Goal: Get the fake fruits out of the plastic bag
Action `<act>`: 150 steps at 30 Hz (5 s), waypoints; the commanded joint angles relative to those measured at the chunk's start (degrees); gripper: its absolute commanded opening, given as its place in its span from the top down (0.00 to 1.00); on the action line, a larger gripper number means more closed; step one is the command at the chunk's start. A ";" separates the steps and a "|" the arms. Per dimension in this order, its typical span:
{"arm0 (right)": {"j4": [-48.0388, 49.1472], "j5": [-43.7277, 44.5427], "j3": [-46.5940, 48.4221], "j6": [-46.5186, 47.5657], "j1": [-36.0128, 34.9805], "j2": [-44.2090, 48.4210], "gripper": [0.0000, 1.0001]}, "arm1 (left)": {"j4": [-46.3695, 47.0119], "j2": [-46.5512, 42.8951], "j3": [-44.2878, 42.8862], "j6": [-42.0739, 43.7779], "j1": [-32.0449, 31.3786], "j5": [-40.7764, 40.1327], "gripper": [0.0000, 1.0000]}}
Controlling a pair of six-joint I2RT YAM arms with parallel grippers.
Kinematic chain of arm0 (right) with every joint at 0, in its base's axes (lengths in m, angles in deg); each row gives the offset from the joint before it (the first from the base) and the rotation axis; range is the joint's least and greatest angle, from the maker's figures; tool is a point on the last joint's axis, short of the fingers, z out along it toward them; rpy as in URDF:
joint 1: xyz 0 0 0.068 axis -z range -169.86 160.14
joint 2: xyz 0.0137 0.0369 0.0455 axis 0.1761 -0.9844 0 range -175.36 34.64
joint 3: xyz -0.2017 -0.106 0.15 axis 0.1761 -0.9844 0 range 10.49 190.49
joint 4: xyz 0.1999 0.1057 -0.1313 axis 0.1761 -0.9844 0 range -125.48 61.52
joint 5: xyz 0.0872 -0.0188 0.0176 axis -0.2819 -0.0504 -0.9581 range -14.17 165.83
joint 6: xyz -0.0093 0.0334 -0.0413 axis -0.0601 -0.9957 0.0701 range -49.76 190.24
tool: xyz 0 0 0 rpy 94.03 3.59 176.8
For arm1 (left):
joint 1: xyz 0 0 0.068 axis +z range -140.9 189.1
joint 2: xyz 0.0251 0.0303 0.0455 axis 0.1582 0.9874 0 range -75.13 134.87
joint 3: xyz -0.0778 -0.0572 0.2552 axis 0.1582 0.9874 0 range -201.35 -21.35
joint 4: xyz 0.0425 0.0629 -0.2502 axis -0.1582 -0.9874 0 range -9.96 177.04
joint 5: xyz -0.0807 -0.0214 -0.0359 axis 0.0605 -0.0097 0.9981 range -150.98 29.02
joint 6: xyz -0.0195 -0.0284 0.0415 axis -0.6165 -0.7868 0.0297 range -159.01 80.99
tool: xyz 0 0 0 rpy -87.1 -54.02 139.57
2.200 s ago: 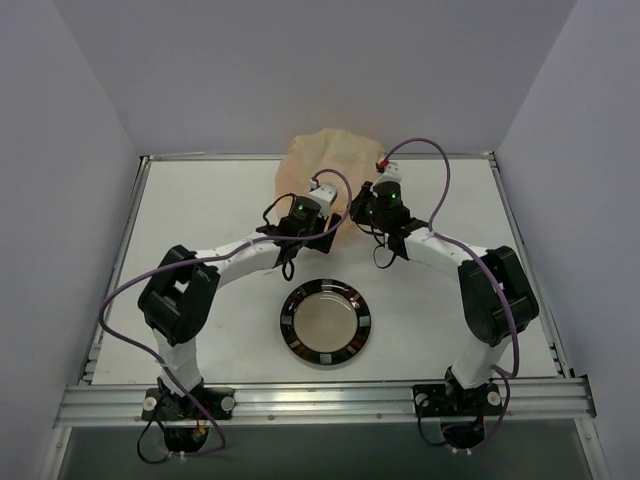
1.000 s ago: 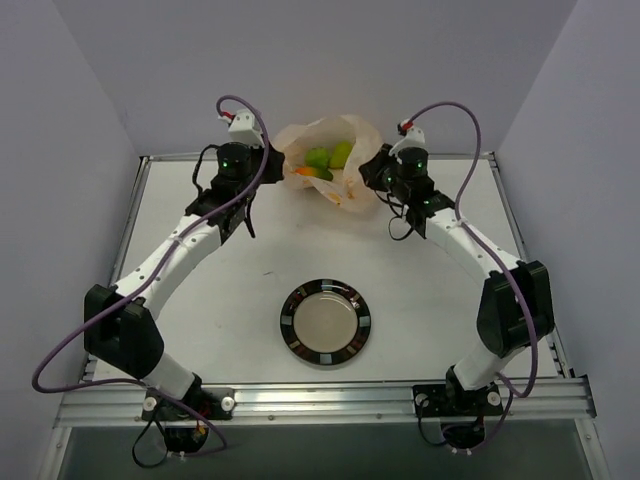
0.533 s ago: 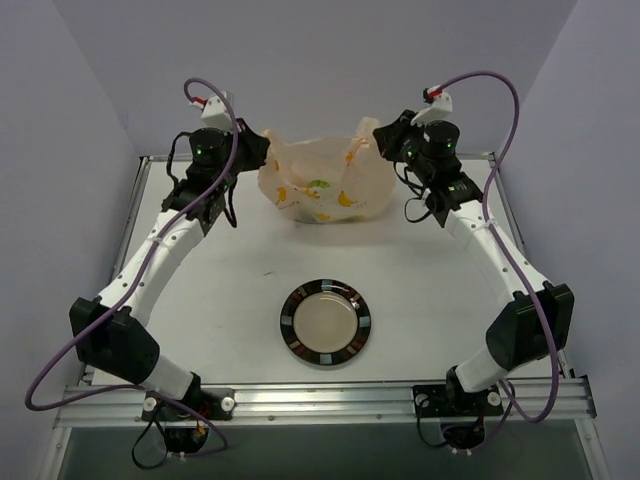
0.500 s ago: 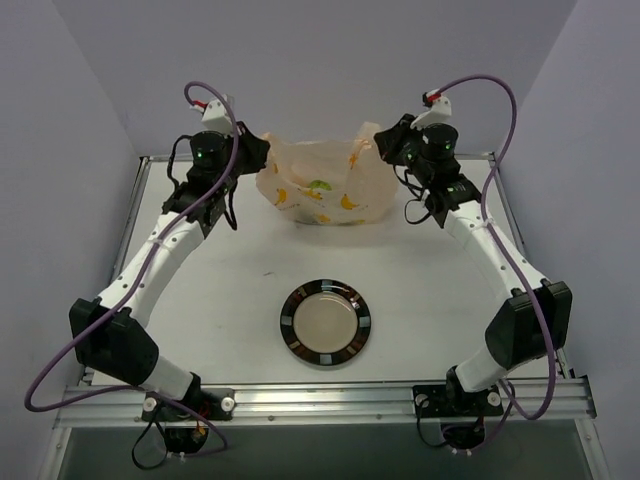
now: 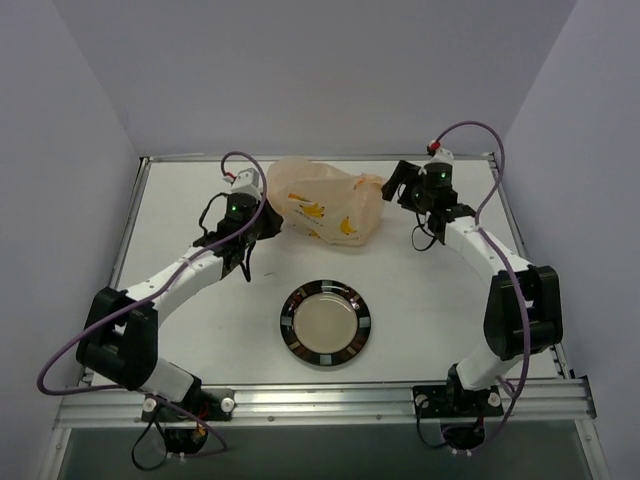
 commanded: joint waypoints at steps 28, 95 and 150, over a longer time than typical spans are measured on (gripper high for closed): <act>1.18 6.48 9.68 10.14 -26.30 -8.27 0.90 | 9.39 -11.74 -0.90 -8.32 -2.23 -3.61 0.98; 8.75 -6.63 -0.71 16.82 -27.97 -8.35 0.75 | 20.56 -3.65 14.66 -8.76 -5.83 -11.00 0.98; 1.46 -5.47 -6.41 10.13 -30.34 9.74 0.76 | 19.50 -2.60 9.74 -8.23 -3.37 -15.58 0.98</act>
